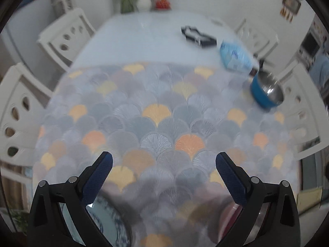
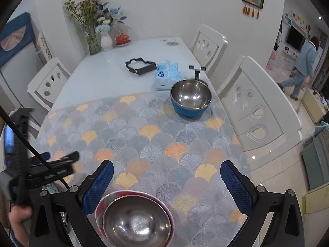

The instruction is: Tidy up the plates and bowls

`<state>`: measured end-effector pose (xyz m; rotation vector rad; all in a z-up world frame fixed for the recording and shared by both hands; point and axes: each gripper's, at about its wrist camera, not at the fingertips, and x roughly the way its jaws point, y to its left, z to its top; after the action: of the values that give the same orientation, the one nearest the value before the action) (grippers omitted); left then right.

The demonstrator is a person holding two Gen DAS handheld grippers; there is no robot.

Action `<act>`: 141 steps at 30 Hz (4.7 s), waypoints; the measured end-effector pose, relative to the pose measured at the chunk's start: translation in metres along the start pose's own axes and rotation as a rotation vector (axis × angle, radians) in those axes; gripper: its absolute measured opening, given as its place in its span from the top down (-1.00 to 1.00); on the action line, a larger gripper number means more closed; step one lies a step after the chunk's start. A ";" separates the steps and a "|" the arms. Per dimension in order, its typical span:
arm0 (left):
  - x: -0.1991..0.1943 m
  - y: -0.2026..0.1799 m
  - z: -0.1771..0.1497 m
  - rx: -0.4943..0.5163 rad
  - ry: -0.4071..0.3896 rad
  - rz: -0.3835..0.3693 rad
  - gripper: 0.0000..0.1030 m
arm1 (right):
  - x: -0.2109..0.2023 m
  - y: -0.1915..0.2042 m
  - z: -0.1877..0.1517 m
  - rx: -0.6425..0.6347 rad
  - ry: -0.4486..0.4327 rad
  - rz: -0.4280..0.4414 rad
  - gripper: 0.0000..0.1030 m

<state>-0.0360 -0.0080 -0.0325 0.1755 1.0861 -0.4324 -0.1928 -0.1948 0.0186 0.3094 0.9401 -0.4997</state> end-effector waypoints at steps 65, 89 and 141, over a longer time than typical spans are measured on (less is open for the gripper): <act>-0.018 -0.119 0.107 0.263 -0.154 -0.228 -0.95 | 0.039 -0.101 0.074 0.156 0.037 -0.104 -1.00; -0.081 -0.071 0.027 0.045 -0.219 0.023 -0.95 | 0.039 -0.049 0.062 -0.067 0.063 0.100 -1.00; -0.037 -0.067 0.008 0.037 -0.170 0.061 -0.95 | 0.049 -0.075 0.054 -0.074 0.022 0.015 -1.00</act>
<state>-0.0723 -0.0620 0.0084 0.2003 0.9044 -0.4056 -0.1718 -0.2965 0.0051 0.2551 0.9743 -0.4469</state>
